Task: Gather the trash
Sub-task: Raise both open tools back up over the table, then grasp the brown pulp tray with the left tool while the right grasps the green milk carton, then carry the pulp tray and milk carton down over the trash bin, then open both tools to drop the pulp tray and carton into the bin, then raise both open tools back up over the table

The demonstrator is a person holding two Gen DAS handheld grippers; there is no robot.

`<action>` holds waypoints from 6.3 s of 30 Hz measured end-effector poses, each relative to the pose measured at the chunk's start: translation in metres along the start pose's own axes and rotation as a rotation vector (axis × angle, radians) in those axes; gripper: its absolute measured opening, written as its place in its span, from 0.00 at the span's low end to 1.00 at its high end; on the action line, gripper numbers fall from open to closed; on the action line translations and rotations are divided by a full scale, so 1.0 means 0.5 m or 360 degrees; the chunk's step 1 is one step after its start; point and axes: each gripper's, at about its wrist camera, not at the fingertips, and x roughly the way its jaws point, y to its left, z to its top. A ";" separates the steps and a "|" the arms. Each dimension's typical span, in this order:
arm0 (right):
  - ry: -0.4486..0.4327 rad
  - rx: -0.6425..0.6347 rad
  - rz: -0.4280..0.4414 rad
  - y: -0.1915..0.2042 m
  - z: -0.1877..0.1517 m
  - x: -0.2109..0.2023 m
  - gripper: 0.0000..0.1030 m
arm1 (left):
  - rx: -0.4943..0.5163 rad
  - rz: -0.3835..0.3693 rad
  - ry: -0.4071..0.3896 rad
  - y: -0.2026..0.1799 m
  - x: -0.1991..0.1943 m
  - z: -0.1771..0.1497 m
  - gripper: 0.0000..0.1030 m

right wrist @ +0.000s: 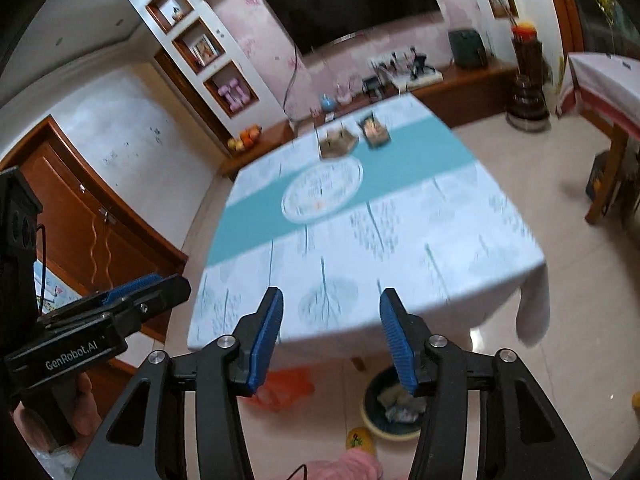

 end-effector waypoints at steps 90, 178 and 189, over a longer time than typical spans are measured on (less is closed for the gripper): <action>0.0025 -0.0075 -0.0255 -0.063 0.358 0.576 0.50 | -0.0201 -0.0055 0.0123 0.205 0.535 0.451 0.71; 0.0683 0.0257 -0.0403 -0.275 -0.540 0.537 0.69 | -0.0249 0.0009 0.0486 0.099 0.596 -0.490 0.96; 0.0612 0.0209 -0.0395 -0.198 -0.434 0.397 0.73 | -0.0286 0.0080 0.0426 0.099 0.436 -0.407 0.96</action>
